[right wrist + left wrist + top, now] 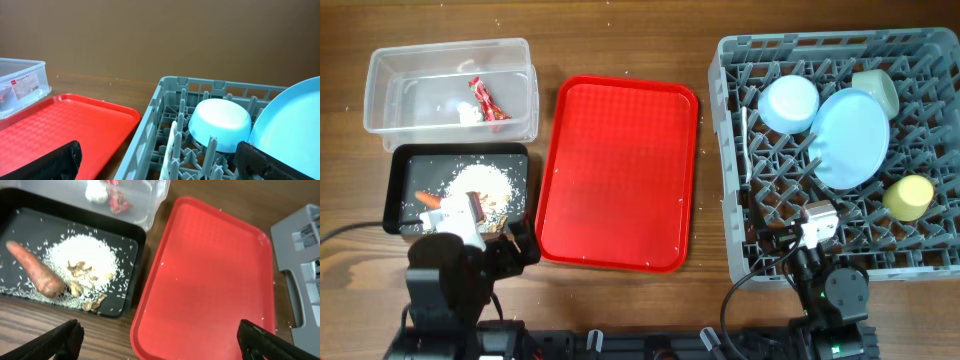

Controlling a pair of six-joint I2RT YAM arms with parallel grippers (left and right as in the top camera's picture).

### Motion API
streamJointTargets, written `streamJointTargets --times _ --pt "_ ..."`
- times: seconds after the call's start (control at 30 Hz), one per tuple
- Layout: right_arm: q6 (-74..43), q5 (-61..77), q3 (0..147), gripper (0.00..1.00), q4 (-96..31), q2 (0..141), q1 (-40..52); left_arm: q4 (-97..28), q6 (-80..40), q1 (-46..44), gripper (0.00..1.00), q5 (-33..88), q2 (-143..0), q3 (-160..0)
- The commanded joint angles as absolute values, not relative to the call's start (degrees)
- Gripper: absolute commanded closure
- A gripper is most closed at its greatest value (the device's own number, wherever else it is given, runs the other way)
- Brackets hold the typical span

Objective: Sort waste into correct bins and load items into the dishwasher rack

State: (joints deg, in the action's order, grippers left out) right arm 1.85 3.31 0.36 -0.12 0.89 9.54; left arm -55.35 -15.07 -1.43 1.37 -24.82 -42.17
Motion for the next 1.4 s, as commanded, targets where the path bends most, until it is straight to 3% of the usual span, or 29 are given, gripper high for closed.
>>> streamJointTargets --times 0.0,0.3,0.77,0.93,1.37 --pt "2.63 2.92 0.27 0.00 0.10 0.21 9.52 -51.51 -10.81 -1.21 0.00 0.43 -18.13 -36.71" --pt "2.61 2.92 0.27 0.00 0.10 0.21 9.52 -30.87 -6.79 -1.26 0.00 3.03 -3.84 -17.67" --pt "2.61 2.92 0.27 0.00 0.10 0.21 9.52 -1.48 1.41 -1.13 0.00 6.48 -0.14 -0.27" --pt "2.63 2.92 0.27 0.00 0.10 0.21 9.52 -4.01 5.41 -1.15 0.00 7.07 -0.14 -0.30" --pt "2.63 2.92 0.27 0.00 0.10 0.21 9.52 -4.03 2.13 -1.13 0.00 7.25 -0.14 -0.30"
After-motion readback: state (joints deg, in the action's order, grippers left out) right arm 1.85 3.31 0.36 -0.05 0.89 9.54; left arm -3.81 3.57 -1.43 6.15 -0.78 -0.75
